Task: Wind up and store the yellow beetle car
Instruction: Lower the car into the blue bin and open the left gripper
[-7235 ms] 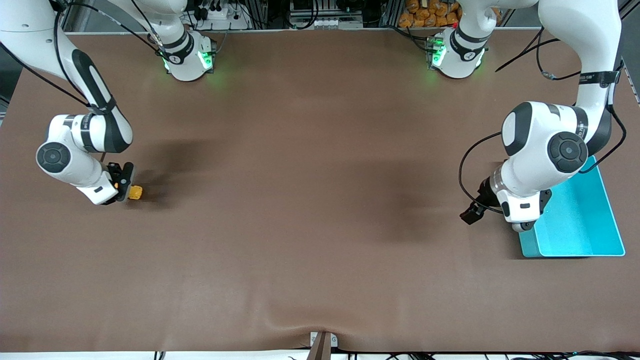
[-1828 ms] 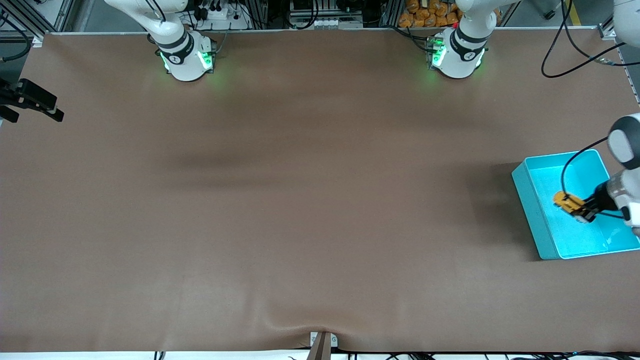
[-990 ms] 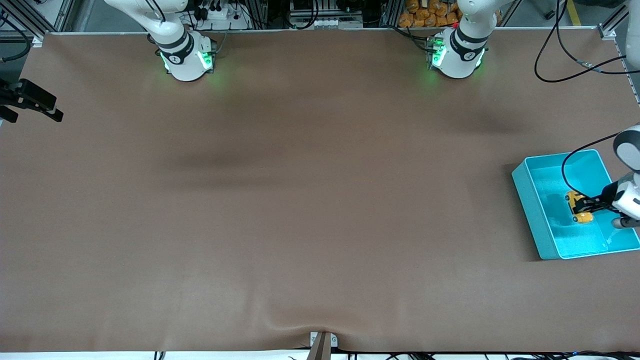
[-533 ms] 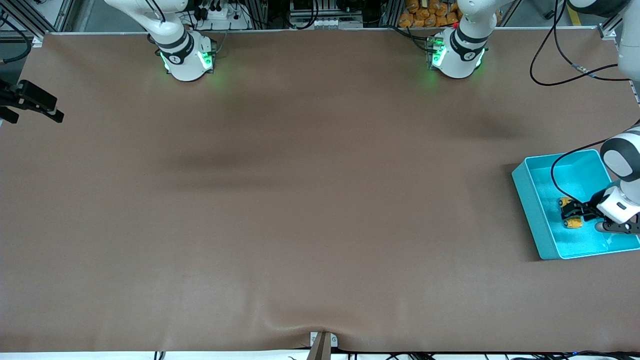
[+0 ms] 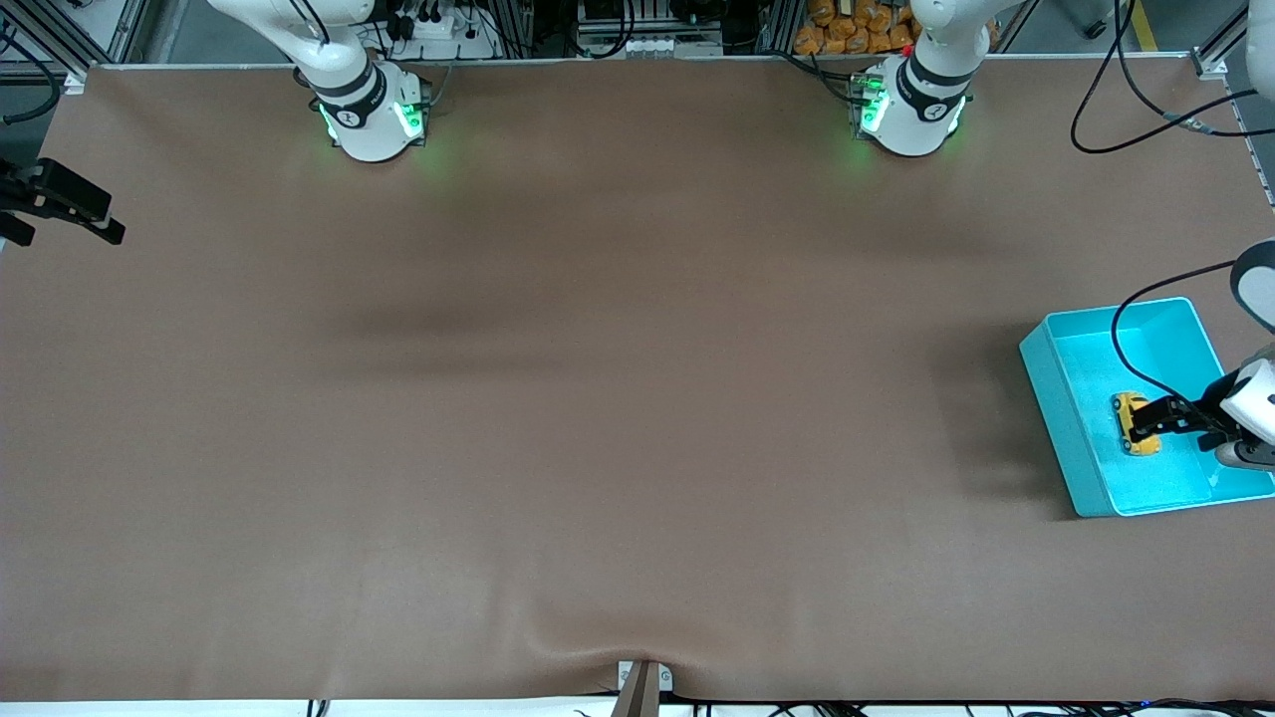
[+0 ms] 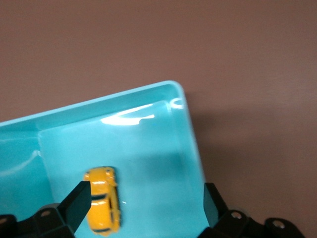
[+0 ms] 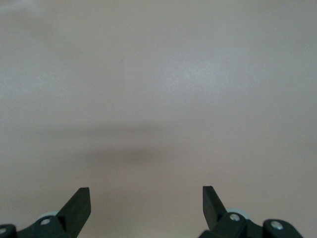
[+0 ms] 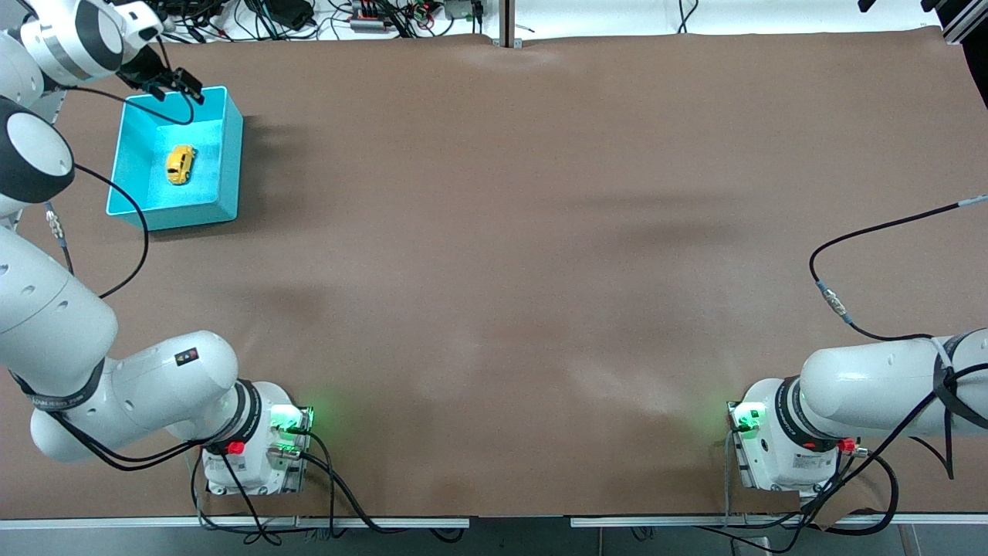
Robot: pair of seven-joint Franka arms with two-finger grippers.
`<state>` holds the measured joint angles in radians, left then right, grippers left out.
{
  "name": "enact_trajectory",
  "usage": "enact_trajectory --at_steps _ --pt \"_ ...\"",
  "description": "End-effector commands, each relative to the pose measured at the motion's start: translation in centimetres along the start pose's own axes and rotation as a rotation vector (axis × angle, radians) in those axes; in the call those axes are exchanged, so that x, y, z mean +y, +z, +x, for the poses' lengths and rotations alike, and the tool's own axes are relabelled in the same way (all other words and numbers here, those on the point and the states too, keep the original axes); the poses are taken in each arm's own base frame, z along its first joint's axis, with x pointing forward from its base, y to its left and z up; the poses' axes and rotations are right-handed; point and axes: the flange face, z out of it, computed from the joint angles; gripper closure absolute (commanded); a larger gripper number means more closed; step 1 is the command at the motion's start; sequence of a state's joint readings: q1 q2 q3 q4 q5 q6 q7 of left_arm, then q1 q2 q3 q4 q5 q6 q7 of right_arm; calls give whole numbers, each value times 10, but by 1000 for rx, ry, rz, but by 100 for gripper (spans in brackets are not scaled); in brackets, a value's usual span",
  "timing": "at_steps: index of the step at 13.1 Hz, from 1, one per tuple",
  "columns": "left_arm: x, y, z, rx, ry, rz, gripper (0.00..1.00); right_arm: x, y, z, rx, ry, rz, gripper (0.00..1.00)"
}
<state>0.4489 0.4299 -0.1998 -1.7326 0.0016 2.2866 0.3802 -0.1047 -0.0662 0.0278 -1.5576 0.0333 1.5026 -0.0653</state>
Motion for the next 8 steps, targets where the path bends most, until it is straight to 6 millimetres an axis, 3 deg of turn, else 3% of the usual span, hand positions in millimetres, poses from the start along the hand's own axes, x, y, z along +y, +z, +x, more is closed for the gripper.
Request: enact_trajectory --at_steps 1,4,7,8 --pt "52 -31 -9 -22 -42 -9 0 -4 -20 -1 38 13 -12 0" --pt "126 -49 -7 -12 -93 -29 0 -6 -20 -1 40 10 -14 0" --pt "219 -67 -6 -7 -143 -44 0 -16 -20 0 37 -9 -10 0" --pt "240 -72 -8 -15 -130 -21 0 -15 -20 0 37 -7 -11 0"
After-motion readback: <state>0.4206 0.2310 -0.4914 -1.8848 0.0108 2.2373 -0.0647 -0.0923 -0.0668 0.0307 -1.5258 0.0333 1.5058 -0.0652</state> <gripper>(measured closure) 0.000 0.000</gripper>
